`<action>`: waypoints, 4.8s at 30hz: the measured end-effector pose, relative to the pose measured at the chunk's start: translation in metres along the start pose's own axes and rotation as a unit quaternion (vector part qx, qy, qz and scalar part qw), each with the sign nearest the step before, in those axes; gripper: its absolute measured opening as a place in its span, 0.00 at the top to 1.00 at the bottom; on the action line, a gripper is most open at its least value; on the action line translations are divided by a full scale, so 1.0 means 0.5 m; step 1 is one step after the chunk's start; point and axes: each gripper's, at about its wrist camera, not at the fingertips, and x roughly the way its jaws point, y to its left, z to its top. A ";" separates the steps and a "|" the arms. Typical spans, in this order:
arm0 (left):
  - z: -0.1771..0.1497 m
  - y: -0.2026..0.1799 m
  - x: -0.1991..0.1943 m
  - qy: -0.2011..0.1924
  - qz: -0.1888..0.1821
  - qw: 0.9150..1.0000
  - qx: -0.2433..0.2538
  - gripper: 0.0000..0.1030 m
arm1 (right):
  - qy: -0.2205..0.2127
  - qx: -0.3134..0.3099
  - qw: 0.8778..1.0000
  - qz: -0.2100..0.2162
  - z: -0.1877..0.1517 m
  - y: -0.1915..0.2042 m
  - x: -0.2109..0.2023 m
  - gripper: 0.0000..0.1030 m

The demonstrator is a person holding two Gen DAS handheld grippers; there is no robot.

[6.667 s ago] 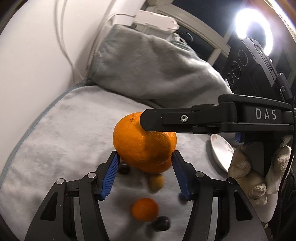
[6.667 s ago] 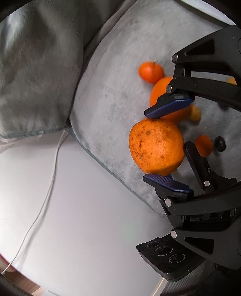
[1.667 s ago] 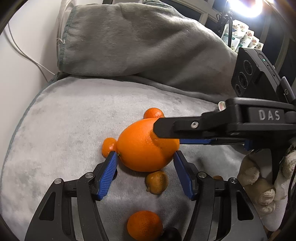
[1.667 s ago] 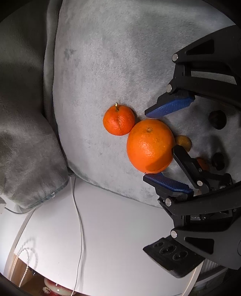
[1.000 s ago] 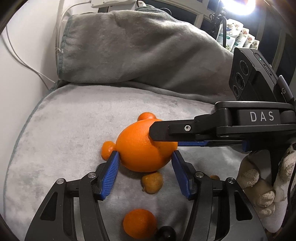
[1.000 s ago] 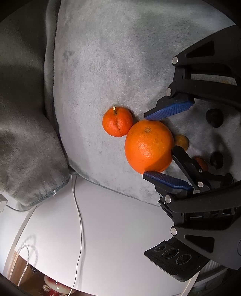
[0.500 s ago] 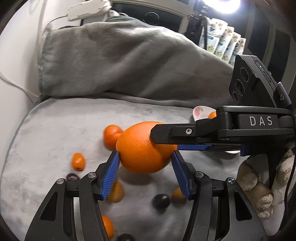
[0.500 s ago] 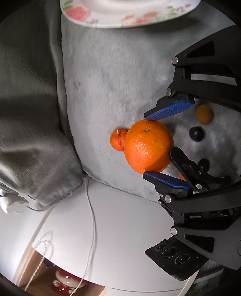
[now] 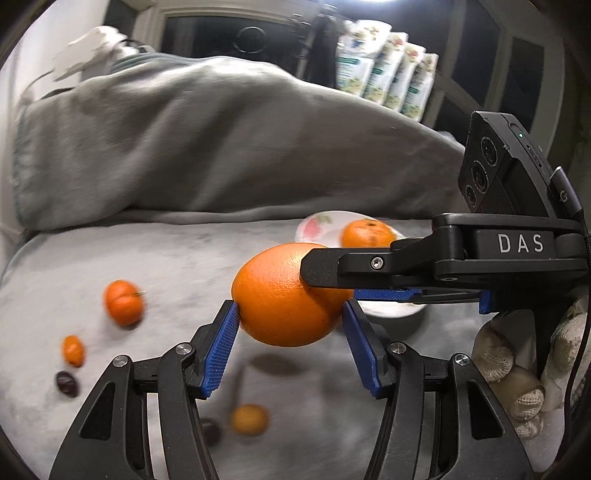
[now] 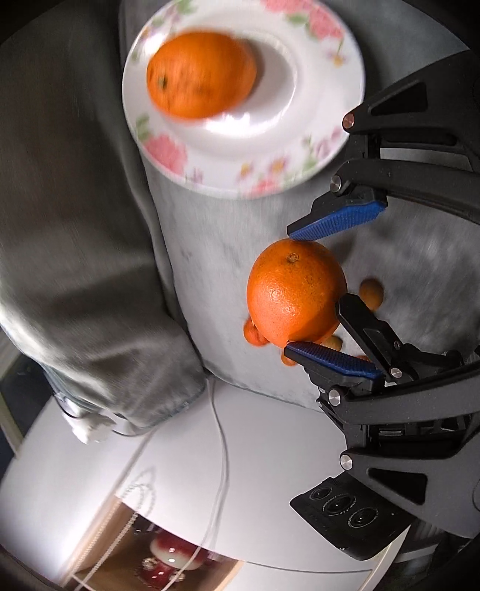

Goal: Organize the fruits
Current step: 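Place the orange beside the first on the plate, open left tool, then move the left tool back over the scattered small fruit, then close the left tool on the dark plum while the right tool grasps a brown kiwi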

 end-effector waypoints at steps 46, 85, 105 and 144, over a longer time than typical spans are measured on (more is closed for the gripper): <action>0.015 -0.104 0.034 0.008 -0.032 0.998 0.050 0.45 | -0.114 0.036 0.991 -0.065 -0.003 -0.143 -0.227 0.40; -0.100 0.249 -0.145 -0.005 0.096 0.992 -0.084 0.48 | -0.050 -0.189 0.975 -0.104 -0.104 0.072 -0.060 0.25; -0.132 0.343 -0.106 0.033 0.084 0.987 -0.134 0.64 | 0.048 -0.217 0.971 -0.089 -0.140 0.084 0.087 0.49; -0.127 0.339 -0.049 0.063 0.100 0.987 -0.104 0.79 | 0.086 -0.229 0.965 -0.090 -0.149 0.090 0.146 0.72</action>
